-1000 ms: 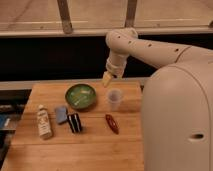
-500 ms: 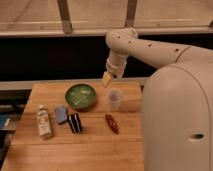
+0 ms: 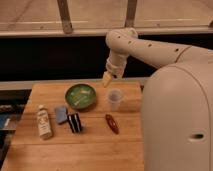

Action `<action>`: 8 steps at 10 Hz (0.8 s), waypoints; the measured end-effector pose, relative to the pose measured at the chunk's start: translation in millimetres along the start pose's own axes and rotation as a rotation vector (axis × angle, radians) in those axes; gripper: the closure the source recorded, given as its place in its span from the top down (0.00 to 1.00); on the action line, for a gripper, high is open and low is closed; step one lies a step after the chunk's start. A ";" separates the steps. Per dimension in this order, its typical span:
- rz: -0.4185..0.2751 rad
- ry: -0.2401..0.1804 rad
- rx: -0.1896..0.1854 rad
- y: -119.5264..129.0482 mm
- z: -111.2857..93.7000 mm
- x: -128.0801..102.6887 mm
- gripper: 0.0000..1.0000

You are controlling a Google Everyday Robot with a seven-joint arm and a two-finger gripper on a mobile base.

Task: Knock the eraser over

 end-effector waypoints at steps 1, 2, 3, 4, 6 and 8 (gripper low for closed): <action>0.000 0.000 0.000 0.0 0.0 0.0 0.62; 0.000 0.000 0.000 0.0 -0.1 0.0 0.62; 0.000 0.000 0.000 0.0 0.0 0.0 0.62; 0.000 0.000 0.000 0.0 0.0 0.0 0.62; 0.000 0.000 0.000 0.0 -0.1 0.0 0.62; -0.004 0.004 0.005 0.8 -1.3 1.6 0.62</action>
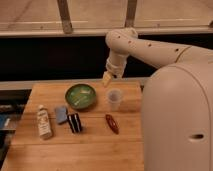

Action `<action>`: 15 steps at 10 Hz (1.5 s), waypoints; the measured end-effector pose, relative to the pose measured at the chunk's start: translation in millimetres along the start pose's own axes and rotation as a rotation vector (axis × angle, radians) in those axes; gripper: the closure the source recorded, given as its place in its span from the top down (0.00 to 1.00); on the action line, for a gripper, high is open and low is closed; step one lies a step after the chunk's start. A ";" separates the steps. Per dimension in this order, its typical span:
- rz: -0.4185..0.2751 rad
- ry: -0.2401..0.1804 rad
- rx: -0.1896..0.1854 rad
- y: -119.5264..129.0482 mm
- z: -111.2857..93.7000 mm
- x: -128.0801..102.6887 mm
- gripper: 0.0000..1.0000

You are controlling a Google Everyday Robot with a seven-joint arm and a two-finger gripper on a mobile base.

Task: Knock the eraser over

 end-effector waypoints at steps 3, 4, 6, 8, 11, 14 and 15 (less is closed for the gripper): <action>-0.025 0.008 -0.007 21.3 -2.3 14.3 0.62; -0.044 0.009 -0.012 34.2 -2.5 19.3 0.62; -0.085 0.002 -0.028 60.6 -2.7 22.5 0.62; -0.124 -0.005 -0.076 90.3 4.2 19.9 0.62; -0.204 0.005 -0.137 134.6 16.2 11.6 0.62; -0.205 0.006 -0.136 133.7 16.4 12.0 0.62; -0.206 0.009 -0.137 131.9 16.9 12.4 0.62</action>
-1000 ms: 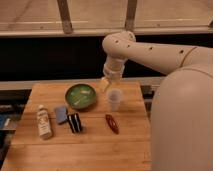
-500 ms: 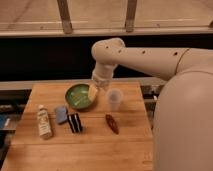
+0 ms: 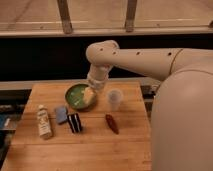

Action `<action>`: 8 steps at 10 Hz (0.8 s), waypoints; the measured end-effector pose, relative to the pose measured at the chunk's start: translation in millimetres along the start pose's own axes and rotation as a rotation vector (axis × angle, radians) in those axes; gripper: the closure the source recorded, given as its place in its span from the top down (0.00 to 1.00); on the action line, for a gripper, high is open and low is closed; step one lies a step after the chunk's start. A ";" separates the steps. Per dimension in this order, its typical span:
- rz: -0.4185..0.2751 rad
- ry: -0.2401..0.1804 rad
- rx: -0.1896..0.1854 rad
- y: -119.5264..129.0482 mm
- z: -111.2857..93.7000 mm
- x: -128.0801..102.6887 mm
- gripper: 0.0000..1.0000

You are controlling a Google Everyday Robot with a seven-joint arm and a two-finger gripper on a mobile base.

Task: Knock the eraser over

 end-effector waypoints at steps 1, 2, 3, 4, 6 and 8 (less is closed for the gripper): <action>-0.004 0.019 -0.002 0.2 4.1 1.6 0.62; -0.013 0.038 -0.008 7.2 13.5 2.0 0.62; -0.025 0.046 -0.023 17.9 22.1 1.4 0.62; -0.028 0.064 -0.044 27.9 31.6 6.4 0.62; -0.046 0.098 -0.095 59.5 51.2 12.2 0.62; -0.057 0.128 -0.136 84.4 65.6 19.1 0.62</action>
